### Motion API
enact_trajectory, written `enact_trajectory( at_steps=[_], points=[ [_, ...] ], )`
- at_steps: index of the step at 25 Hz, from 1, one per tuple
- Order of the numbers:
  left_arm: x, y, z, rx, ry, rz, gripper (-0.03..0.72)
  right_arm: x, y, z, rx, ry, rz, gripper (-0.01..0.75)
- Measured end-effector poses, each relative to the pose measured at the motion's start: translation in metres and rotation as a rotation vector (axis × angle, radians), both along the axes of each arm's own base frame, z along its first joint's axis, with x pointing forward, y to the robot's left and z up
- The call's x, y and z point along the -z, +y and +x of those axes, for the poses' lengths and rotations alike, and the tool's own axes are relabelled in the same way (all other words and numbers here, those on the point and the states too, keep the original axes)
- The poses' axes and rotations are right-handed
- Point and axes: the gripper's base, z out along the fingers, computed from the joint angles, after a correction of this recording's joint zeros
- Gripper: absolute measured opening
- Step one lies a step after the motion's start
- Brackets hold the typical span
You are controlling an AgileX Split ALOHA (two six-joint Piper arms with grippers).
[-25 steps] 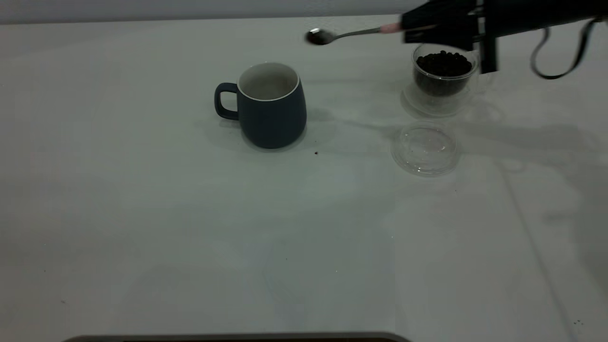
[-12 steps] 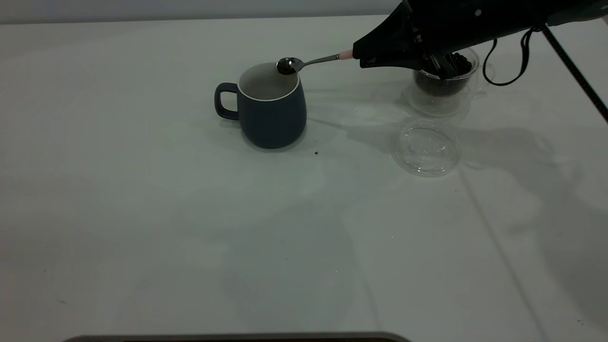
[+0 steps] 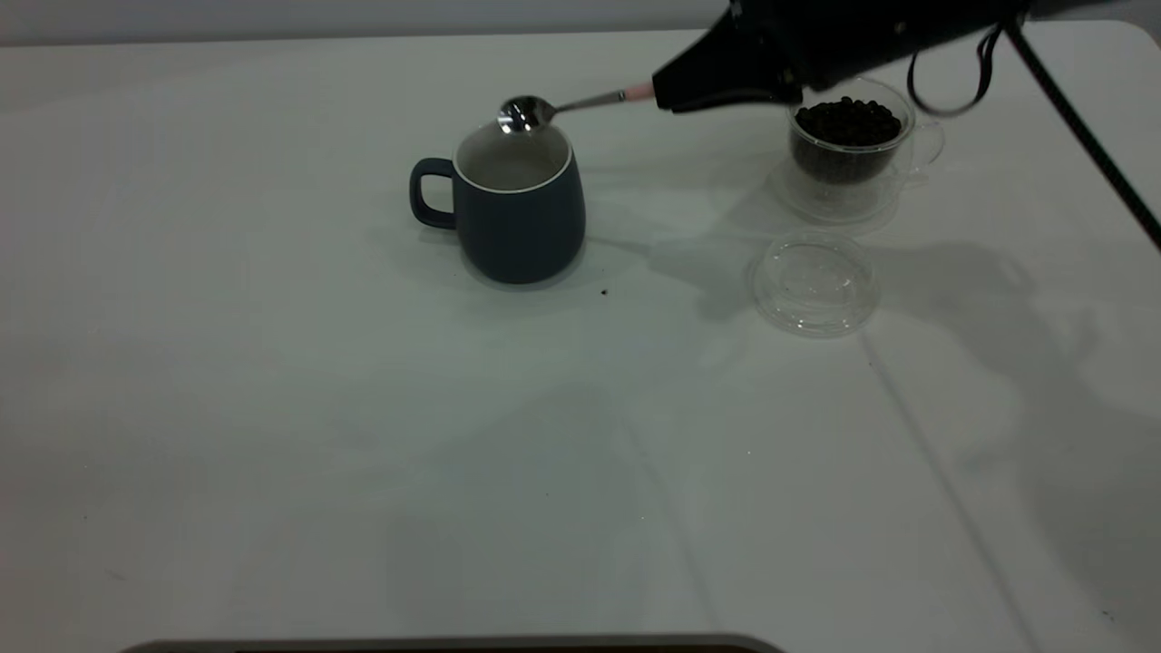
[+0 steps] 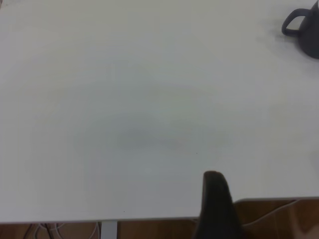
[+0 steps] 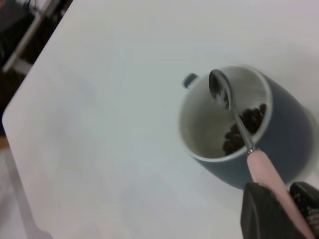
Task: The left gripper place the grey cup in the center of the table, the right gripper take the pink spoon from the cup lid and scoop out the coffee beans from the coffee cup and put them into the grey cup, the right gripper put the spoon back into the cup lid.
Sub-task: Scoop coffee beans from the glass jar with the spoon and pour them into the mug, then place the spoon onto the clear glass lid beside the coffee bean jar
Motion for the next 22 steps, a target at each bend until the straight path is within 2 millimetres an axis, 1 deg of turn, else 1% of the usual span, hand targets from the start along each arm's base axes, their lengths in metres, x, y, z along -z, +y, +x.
enact_trajectory(
  at_steps=[2,4,6,8,10,11,14,16,18,22],
  points=[
    [0.0,0.0,0.0,0.0,0.0,0.0,0.569,-0.014,-0.003,-0.004,-0.026,-0.028,-0.021,0.102],
    [0.0,0.0,0.0,0.0,0.0,0.0,0.569,-0.029,-0.014,-0.008,-0.044,-0.049,-0.045,0.102],
    [0.0,0.0,0.0,0.0,0.0,0.0,0.569,-0.04,-0.033,-0.014,-0.034,-0.034,-0.052,0.102],
    [0.0,0.0,0.0,0.0,0.0,0.0,0.569,-0.043,-0.058,-0.023,0.002,0.006,-0.052,0.102],
    [0.0,0.0,0.0,0.0,0.0,0.0,0.569,-0.036,-0.087,-0.034,0.068,0.064,-0.057,0.102],
    [0.0,0.0,0.0,0.0,0.0,0.0,0.569,-0.029,-0.099,-0.04,0.106,0.101,-0.062,0.102],
    [0.0,0.0,0.0,0.0,0.0,0.0,0.569,-0.008,-0.126,-0.057,0.195,0.194,-0.079,0.102],
    [0.0,0.0,0.0,0.0,0.0,0.0,0.569,0.005,-0.14,-0.062,0.245,0.237,-0.092,0.102],
    [0.0,0.0,0.0,0.0,0.0,0.0,0.569,0.017,-0.152,-0.063,0.291,0.27,-0.1,0.102],
    [0.0,0.0,0.0,0.001,0.0,0.001,0.569,0.037,-0.162,-0.066,0.324,0.326,-0.098,0.102]
  ],
)
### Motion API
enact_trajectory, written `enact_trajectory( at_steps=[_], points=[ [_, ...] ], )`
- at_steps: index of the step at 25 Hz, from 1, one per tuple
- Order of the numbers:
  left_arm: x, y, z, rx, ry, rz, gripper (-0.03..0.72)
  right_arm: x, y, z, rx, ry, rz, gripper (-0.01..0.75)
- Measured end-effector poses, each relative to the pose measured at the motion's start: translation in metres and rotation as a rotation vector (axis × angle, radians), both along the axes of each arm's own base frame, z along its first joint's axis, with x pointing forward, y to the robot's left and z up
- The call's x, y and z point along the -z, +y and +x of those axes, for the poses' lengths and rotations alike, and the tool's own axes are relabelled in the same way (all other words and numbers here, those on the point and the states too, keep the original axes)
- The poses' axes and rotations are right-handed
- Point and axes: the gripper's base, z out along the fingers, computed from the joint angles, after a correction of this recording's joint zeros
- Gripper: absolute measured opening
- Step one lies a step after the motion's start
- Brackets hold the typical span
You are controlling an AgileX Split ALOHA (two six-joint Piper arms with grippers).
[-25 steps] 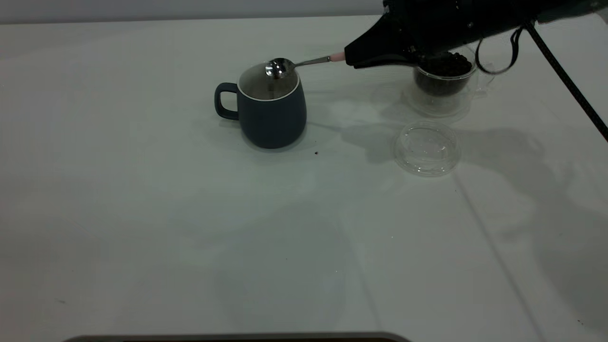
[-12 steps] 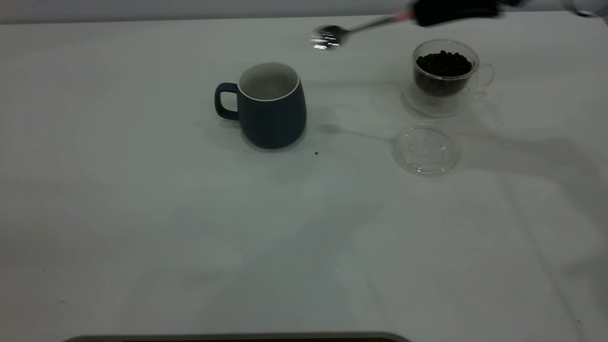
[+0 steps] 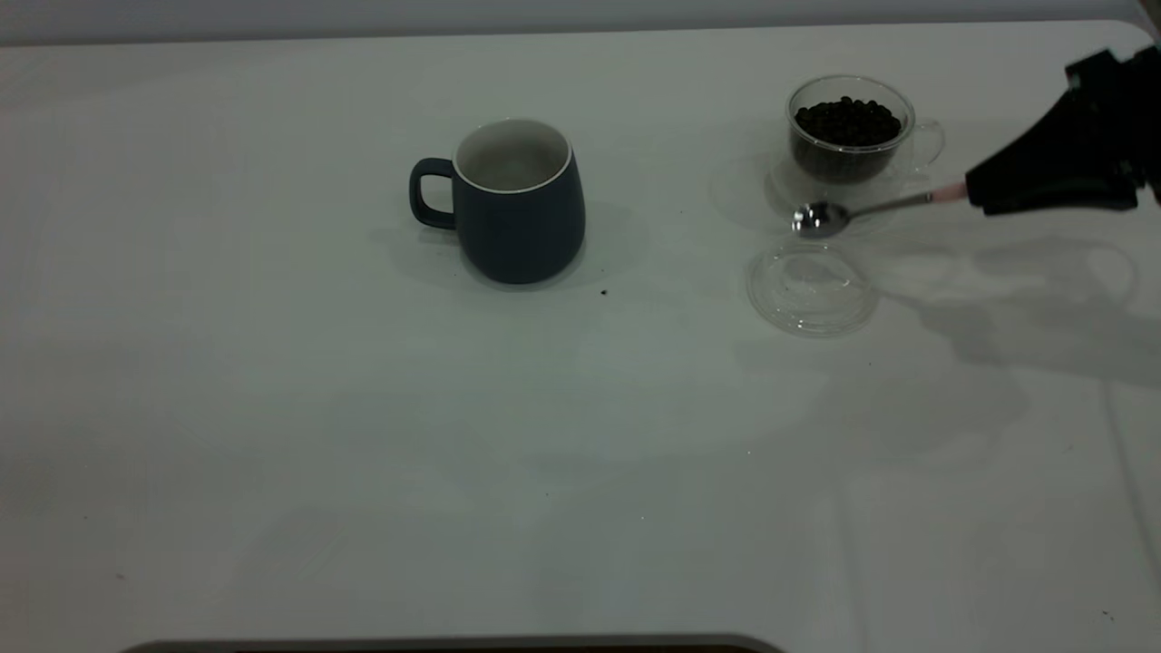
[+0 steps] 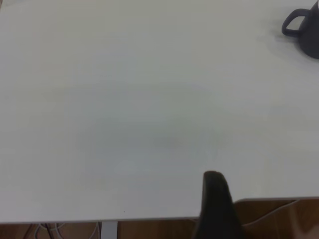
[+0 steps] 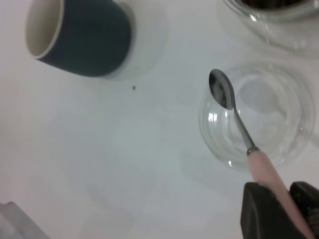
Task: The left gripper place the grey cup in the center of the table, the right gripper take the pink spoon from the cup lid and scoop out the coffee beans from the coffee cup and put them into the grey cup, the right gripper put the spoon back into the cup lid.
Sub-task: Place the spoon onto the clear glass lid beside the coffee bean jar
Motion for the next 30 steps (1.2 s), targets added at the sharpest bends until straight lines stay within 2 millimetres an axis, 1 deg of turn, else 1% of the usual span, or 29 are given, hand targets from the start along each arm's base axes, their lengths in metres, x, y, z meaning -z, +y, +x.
enact_trajectory(
  at_steps=[5,9,15,23,27,30],
  points=[
    [0.0,0.0,0.0,0.0,0.0,0.0,0.569,0.023,-0.005,-0.006,0.019,0.067,0.02,0.102],
    [0.0,0.0,0.0,0.0,0.0,0.0,0.569,0.039,-0.003,-0.011,0.022,0.112,0.041,0.102],
    [0.0,0.0,0.0,0.0,0.0,0.0,0.569,0.052,-0.001,-0.005,0.029,0.124,0.112,0.102],
    [0.0,0.0,0.0,0.0,0.0,0.0,0.569,0.062,-0.001,0.0,0.069,0.131,0.146,0.104],
    [0.0,0.0,0.0,0.0,0.0,0.0,0.569,0.063,-0.001,0.001,0.066,0.12,0.136,0.148],
    [0.0,0.0,0.0,0.0,0.0,0.0,0.569,0.065,-0.002,0.001,0.059,0.108,0.115,0.23]
  ],
)
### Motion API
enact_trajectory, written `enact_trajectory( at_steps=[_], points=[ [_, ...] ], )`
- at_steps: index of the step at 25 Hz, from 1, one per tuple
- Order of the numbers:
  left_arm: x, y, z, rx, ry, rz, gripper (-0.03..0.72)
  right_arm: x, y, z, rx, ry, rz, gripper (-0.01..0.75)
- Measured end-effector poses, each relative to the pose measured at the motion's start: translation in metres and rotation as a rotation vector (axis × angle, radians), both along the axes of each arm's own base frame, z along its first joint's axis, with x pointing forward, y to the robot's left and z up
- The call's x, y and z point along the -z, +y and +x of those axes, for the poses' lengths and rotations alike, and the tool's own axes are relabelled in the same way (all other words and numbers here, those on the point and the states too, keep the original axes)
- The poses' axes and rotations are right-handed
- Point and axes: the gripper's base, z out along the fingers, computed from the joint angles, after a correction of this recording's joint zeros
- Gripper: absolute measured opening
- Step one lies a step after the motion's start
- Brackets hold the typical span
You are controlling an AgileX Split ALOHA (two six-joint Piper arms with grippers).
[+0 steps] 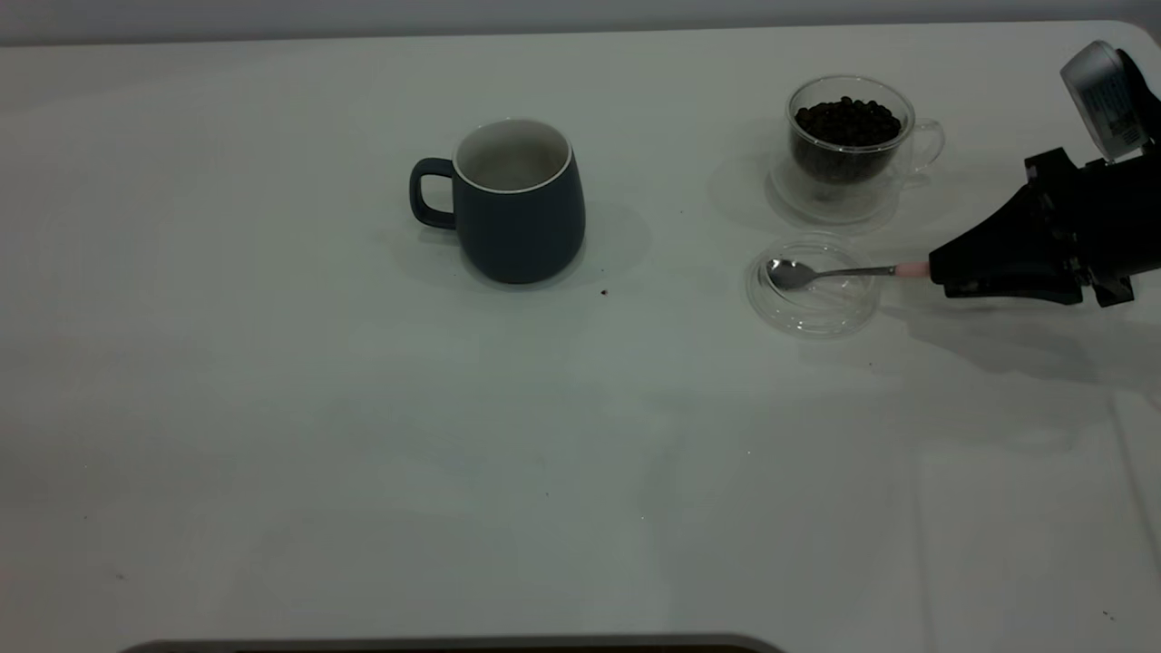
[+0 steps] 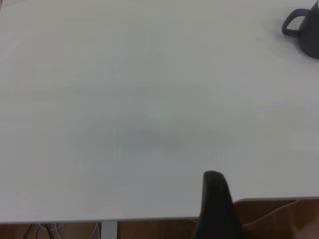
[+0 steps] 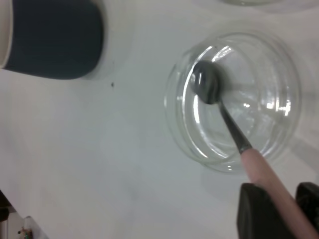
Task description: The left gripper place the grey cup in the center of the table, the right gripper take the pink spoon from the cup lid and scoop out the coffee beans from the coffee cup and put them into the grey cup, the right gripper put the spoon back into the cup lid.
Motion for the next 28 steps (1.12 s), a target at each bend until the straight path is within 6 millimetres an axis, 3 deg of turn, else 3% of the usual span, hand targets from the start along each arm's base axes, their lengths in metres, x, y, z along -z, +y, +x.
enact_trajectory(
  at_steps=[3,12,15,18,22,24,26,28],
  points=[
    [0.0,0.0,0.0,-0.001,0.0,-0.001,0.569,0.001,0.0,0.0,-0.006,-0.005,-0.003,0.333],
    [0.0,0.0,0.0,-0.001,0.0,-0.001,0.569,0.002,-0.001,0.012,0.049,-0.12,-0.106,0.533],
    [0.0,0.0,0.0,-0.001,0.0,-0.001,0.569,-0.012,0.003,0.02,0.042,-0.155,-0.183,0.562],
    [0.0,0.0,0.0,-0.001,0.0,-0.001,0.569,-0.048,0.018,0.023,0.04,-0.113,-0.274,0.564],
    [0.0,0.0,0.0,-0.001,0.0,-0.001,0.569,-0.127,0.047,0.009,-0.072,-0.067,-0.39,0.564],
    [0.0,0.0,0.0,-0.001,0.0,-0.001,0.569,-0.173,0.058,-0.012,-0.146,-0.005,-0.462,0.564],
    [0.0,0.0,0.0,-0.001,0.0,-0.001,0.569,-0.206,0.058,-0.04,-0.211,0.076,-0.61,0.564],
    [0.0,0.0,0.0,-0.001,0.0,-0.001,0.569,-0.231,0.049,-0.073,-0.165,0.169,-0.728,0.564]
  ],
)
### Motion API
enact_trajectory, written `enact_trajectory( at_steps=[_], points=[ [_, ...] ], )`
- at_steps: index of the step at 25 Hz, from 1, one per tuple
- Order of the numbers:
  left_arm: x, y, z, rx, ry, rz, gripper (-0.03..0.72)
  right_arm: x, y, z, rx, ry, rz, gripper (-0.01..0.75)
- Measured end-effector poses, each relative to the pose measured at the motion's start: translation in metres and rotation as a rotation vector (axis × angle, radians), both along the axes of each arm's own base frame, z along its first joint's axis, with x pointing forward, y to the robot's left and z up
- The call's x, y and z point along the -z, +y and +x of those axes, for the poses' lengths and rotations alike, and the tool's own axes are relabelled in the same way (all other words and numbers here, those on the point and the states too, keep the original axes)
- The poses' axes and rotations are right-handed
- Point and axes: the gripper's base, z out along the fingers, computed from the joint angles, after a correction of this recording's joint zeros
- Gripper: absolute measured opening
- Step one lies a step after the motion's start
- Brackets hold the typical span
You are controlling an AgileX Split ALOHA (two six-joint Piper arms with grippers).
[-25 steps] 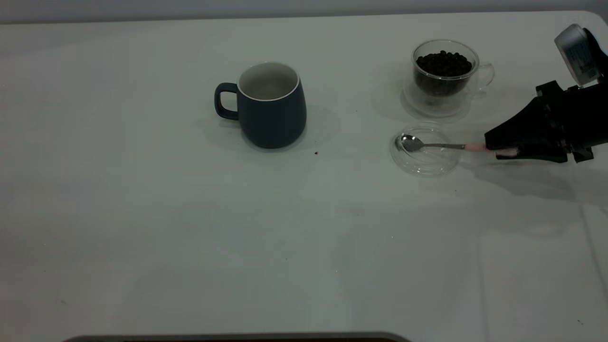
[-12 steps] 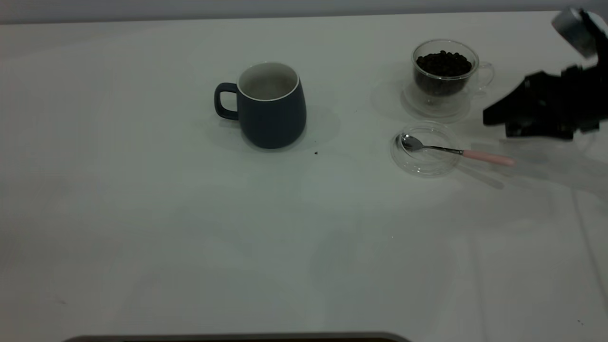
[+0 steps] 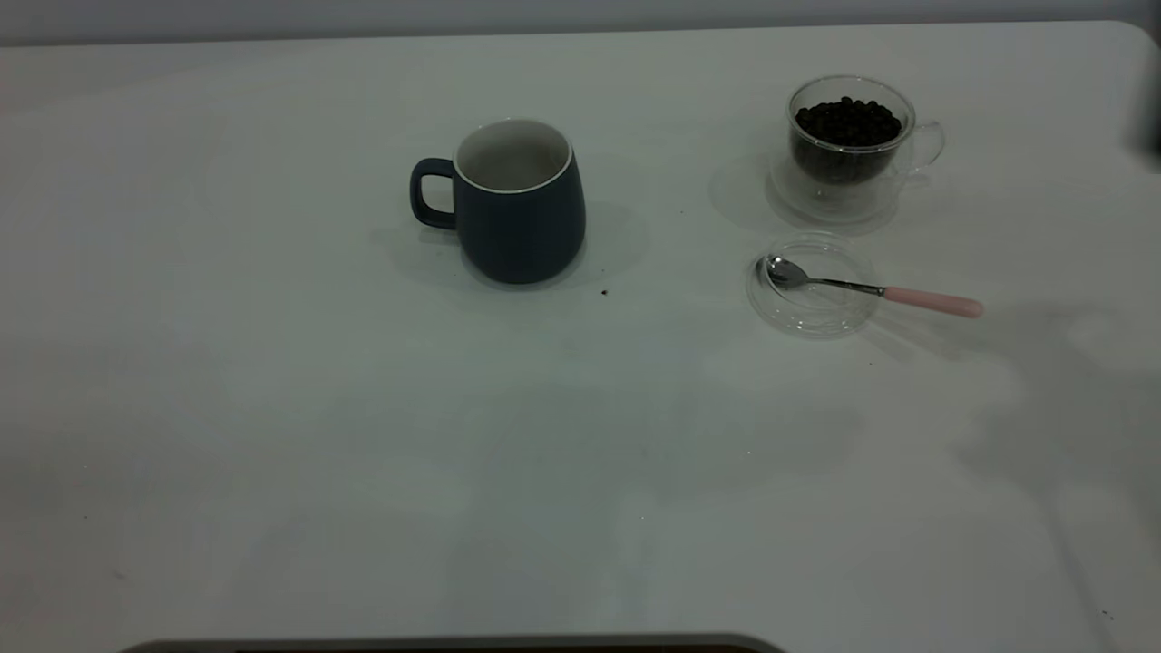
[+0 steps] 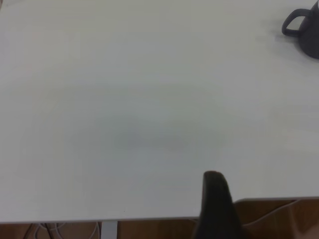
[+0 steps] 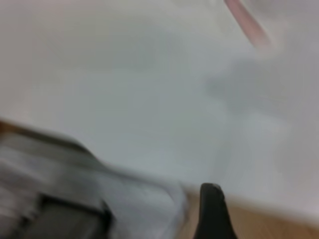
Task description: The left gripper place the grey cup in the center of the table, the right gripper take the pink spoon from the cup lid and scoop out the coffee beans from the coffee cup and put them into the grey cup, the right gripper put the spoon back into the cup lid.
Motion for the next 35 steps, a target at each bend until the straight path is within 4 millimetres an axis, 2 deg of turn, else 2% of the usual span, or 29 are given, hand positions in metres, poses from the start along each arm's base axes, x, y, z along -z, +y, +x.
enact_trajectory(
  at_steps=[3,6,8,13,17,21,24,30,35],
  points=[
    [0.0,0.0,0.0,0.0,0.0,0.0,0.569,-0.028,-0.014,-0.053,0.07,-0.034,-0.088,0.564],
    [0.0,0.0,0.0,0.0,0.0,0.001,0.569,-0.035,-0.018,-0.105,0.123,-0.073,-0.051,0.564],
    [0.0,0.0,0.0,0.0,0.0,0.001,0.569,-0.036,-0.021,-0.132,0.153,-0.121,-0.024,0.564],
    [0.0,0.0,0.0,0.0,0.0,0.001,0.569,-0.04,-0.024,-0.186,0.174,-0.331,-0.01,0.564],
    [0.0,0.0,0.0,0.0,0.0,0.001,0.569,-0.049,-0.024,-0.219,0.175,-0.567,0.006,0.564],
    [0.0,0.0,0.0,0.0,0.0,0.001,0.569,-0.055,-0.023,-0.244,0.174,-0.748,0.023,0.564],
    [0.0,0.0,0.0,0.0,0.0,0.001,0.569,-0.056,-0.023,-0.254,0.173,-0.812,0.028,0.564],
    [0.0,0.0,0.0,0.0,0.0,0.001,0.569,-0.057,-0.023,-0.268,0.172,-0.906,0.035,0.564],
    [0.0,0.0,0.0,0.0,0.0,0.001,0.569,-0.057,-0.023,-0.269,0.172,-0.911,0.036,0.564]
  ],
)
